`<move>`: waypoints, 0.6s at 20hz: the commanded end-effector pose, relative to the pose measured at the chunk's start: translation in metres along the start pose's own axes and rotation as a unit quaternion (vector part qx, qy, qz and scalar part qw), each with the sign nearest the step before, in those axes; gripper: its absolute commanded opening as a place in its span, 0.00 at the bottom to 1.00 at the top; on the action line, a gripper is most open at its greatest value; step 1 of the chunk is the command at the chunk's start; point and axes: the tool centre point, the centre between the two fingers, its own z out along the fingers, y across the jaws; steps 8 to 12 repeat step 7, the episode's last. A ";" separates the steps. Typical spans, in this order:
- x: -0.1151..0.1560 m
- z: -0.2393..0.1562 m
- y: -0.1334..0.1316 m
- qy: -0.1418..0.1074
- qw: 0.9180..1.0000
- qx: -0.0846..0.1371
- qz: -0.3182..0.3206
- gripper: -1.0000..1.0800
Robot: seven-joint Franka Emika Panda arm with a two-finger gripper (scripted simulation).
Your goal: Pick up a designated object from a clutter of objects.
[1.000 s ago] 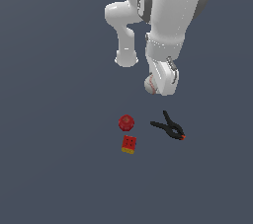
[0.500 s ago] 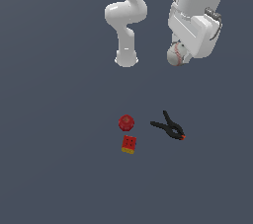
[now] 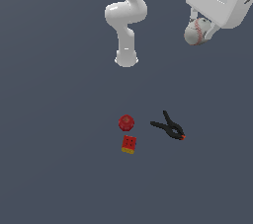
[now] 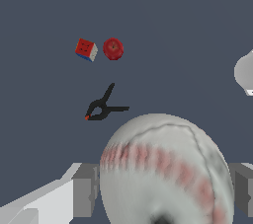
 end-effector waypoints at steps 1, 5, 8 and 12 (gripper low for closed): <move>-0.006 -0.009 0.002 -0.001 1.000 0.000 0.000 0.00; -0.010 -0.013 0.002 -0.001 1.000 0.000 0.000 0.00; -0.010 -0.013 0.002 -0.001 1.000 0.000 0.000 0.00; -0.010 -0.013 0.002 -0.001 1.000 0.000 0.000 0.00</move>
